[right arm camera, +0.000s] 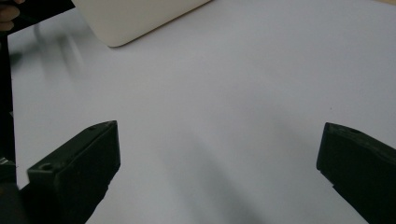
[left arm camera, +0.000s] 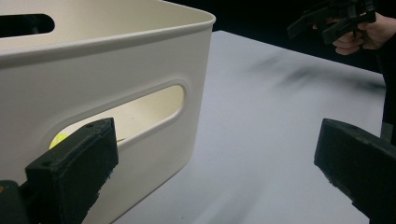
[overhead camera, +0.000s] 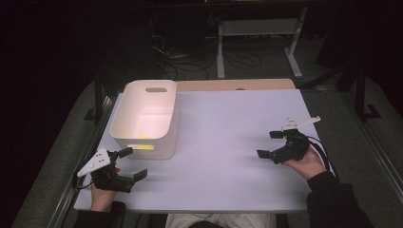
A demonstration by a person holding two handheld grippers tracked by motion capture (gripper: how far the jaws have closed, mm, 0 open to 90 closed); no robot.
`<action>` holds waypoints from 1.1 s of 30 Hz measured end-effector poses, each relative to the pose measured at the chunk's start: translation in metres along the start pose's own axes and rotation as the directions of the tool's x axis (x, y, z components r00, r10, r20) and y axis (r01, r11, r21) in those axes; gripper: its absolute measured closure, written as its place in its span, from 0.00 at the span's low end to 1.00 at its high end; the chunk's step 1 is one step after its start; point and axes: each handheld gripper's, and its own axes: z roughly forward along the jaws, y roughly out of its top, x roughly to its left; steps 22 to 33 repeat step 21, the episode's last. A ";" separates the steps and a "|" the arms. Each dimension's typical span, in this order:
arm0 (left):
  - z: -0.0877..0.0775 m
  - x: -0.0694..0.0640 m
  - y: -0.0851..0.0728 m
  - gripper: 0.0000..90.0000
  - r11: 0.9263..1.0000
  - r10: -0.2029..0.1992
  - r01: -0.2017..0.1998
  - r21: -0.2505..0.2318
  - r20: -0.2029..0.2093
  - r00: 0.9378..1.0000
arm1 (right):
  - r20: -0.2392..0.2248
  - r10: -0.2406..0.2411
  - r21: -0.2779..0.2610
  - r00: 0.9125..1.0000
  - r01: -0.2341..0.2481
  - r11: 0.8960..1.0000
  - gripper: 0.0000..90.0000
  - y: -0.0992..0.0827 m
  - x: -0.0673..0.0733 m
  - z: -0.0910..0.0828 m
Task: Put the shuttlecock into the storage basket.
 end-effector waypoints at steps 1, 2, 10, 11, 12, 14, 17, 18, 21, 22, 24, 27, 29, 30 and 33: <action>0.000 0.000 0.000 0.00 1.000 0.002 -0.002 0.002 0.000 1.000 | 0.004 0.003 -0.004 1.000 -0.003 1.000 0.00 -0.004 0.000 -0.002; 0.000 0.000 0.000 0.00 1.000 0.002 -0.002 0.002 0.000 1.000 | 0.010 0.005 -0.006 1.000 -0.004 1.000 0.00 -0.007 0.001 -0.003; 0.000 0.000 0.000 0.00 1.000 0.000 0.000 0.001 0.001 1.000 | 0.036 0.018 -0.017 0.999 -0.017 1.000 0.00 -0.026 0.002 -0.009; 0.000 0.000 0.000 0.00 1.000 0.000 0.000 0.001 0.001 1.000 | 0.038 0.017 -0.019 0.999 -0.016 1.000 0.00 -0.028 0.002 -0.010; 0.000 0.000 0.000 0.00 1.000 -0.001 0.001 0.000 0.001 1.000 | 0.037 0.018 -0.021 0.999 -0.018 1.000 0.00 -0.030 0.002 -0.011; 0.000 0.000 0.000 0.00 1.000 -0.002 0.002 -0.001 0.001 1.000 | 0.043 0.019 -0.018 0.999 -0.018 1.000 0.00 -0.033 0.003 -0.012; 0.000 0.000 0.000 0.00 1.000 -0.001 0.001 -0.003 0.001 1.000 | 0.044 0.025 -0.022 0.999 -0.024 0.999 0.00 -0.038 0.003 -0.014; 0.000 0.000 0.000 0.00 1.000 -0.001 0.001 -0.003 0.001 1.000 | 0.046 0.030 -0.020 0.998 -0.029 0.999 0.00 -0.040 0.003 -0.014; 0.000 0.000 0.000 0.00 1.000 -0.002 0.002 -0.004 0.002 1.000 | 0.048 0.035 -0.014 0.998 -0.034 0.999 0.00 -0.044 0.004 -0.016; 0.000 0.000 0.000 0.00 1.000 -0.002 0.002 -0.004 0.002 1.000 | 0.048 0.035 -0.014 0.998 -0.034 0.999 0.00 -0.044 0.004 -0.016; 0.000 0.000 0.000 0.00 1.000 -0.002 0.002 -0.004 0.002 1.000 | 0.048 0.035 -0.014 0.998 -0.034 0.999 0.00 -0.044 0.004 -0.016; 0.000 0.000 0.000 0.00 1.000 -0.002 0.002 -0.004 0.002 1.000 | 0.048 0.035 -0.014 0.998 -0.034 0.999 0.00 -0.044 0.004 -0.016; 0.000 0.000 0.000 0.00 1.000 -0.002 0.002 -0.004 0.002 1.000 | 0.048 0.035 -0.014 0.998 -0.034 0.999 0.00 -0.044 0.004 -0.016; 0.000 0.000 0.000 0.00 1.000 -0.002 0.002 -0.004 0.002 1.000 | 0.048 0.035 -0.014 0.998 -0.034 0.999 0.00 -0.044 0.004 -0.016; 0.000 0.000 0.000 0.00 1.000 -0.002 0.002 -0.004 0.002 1.000 | 0.048 0.035 -0.014 0.998 -0.034 0.999 0.00 -0.044 0.004 -0.016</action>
